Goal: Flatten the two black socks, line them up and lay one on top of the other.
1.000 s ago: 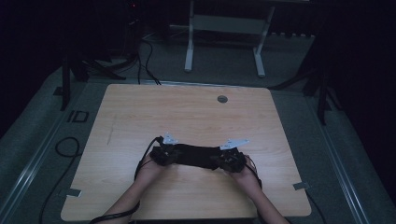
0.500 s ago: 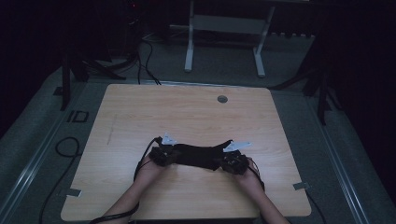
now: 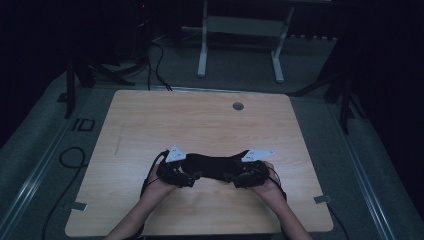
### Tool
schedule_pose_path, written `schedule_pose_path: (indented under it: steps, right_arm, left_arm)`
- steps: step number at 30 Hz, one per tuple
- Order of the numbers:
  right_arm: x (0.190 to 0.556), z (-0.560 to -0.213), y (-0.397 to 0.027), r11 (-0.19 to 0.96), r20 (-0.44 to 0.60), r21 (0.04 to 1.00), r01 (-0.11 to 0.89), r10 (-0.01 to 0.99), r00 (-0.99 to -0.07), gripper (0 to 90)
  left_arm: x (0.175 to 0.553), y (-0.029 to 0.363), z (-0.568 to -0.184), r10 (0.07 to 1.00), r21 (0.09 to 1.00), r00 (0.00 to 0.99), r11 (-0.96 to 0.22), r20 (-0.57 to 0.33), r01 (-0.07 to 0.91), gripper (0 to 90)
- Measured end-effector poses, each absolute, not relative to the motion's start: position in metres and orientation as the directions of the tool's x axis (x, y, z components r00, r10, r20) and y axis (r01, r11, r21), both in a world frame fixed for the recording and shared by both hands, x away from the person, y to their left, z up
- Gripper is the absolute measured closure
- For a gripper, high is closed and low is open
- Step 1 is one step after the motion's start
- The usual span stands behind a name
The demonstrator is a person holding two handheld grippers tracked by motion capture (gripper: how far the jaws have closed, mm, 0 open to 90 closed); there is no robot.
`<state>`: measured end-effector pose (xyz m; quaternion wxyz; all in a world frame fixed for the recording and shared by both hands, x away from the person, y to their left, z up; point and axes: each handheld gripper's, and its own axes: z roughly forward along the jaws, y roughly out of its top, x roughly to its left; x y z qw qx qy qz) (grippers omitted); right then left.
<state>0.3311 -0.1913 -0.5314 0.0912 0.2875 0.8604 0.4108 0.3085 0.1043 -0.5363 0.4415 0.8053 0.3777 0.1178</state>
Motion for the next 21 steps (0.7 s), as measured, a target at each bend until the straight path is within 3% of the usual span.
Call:
schedule_pose_path:
  steps: [2,6,14,21]
  right_arm:
    - [0.328,-0.532,-0.191,0.479,0.078,0.779,0.406,0.568,-0.82,18.4]
    - [0.325,-0.534,-0.192,0.479,0.016,0.802,0.358,0.581,-0.814,12.5]
    - [0.32,-0.535,-0.21,0.478,-0.021,0.809,0.341,0.603,-0.797,12.6]
    - [0.318,-0.536,-0.229,0.467,-0.023,0.811,0.353,0.628,-0.778,12.5]
  left_arm:
    - [0.306,0.106,-0.538,0.718,0.798,0.68,-0.32,-0.147,0.51,2.8]
    - [0.297,0.111,-0.544,0.713,0.808,0.691,-0.336,-0.117,0.484,2.4]
    - [0.285,0.126,-0.55,0.722,0.853,0.688,-0.311,-0.074,0.419,2.4]
    - [0.279,0.141,-0.554,0.72,0.865,0.685,-0.272,-0.108,0.422,2.4]
